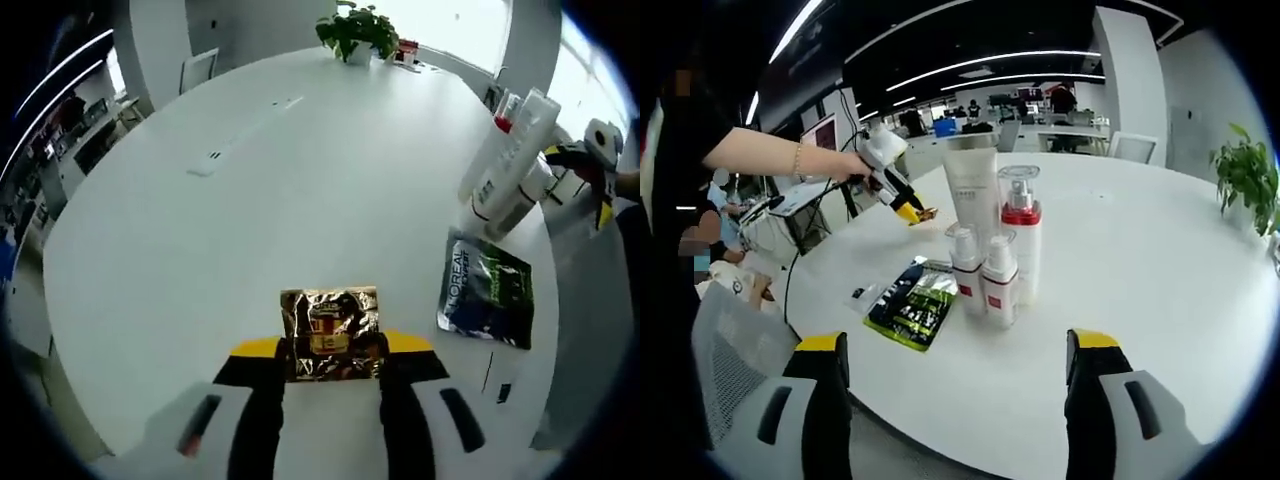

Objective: Arrange the skincare products in the storage area until every visible bottle or jar stands upright without overlapping.

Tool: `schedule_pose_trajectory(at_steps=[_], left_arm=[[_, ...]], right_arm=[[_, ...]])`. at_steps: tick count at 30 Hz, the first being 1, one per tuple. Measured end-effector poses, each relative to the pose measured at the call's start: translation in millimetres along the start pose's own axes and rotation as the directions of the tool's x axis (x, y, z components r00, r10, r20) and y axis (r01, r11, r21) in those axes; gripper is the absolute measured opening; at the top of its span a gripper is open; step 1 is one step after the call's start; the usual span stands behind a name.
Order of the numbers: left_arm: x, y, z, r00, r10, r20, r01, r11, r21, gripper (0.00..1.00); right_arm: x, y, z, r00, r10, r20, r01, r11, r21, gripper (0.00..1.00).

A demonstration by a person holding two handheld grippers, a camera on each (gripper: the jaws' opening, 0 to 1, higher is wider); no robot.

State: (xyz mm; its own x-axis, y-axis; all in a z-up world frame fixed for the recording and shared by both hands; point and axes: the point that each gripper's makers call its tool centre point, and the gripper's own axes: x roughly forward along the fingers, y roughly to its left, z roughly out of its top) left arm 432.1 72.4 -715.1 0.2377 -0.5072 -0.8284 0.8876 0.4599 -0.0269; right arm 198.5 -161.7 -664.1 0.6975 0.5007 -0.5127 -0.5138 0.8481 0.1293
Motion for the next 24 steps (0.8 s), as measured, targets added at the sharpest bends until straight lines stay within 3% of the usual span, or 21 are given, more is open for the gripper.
schedule_pose_trajectory(at_steps=[9,16,24], left_arm=[[-28.4,-21.8,7.4,0.996,0.046,0.081,-0.041,0.998,-0.053,0.37],[-55.1,-40.0,19.6,0.982,0.095,0.166,-0.084,0.994,-0.07,0.37],[-73.3,-60.0,21.5,0.97,0.127,0.207,-0.111,0.99,-0.084,0.37]], right_arm=[[0.3,5.0,2.7,1.0,0.025,0.018,-0.025,1.0,-0.015,0.88],[-1.2,10.2,8.0,0.997,0.054,0.052,-0.054,0.999,-0.008,0.88],[-1.7,19.0,12.3,0.994,0.089,0.07,-0.087,0.996,-0.03,0.84]])
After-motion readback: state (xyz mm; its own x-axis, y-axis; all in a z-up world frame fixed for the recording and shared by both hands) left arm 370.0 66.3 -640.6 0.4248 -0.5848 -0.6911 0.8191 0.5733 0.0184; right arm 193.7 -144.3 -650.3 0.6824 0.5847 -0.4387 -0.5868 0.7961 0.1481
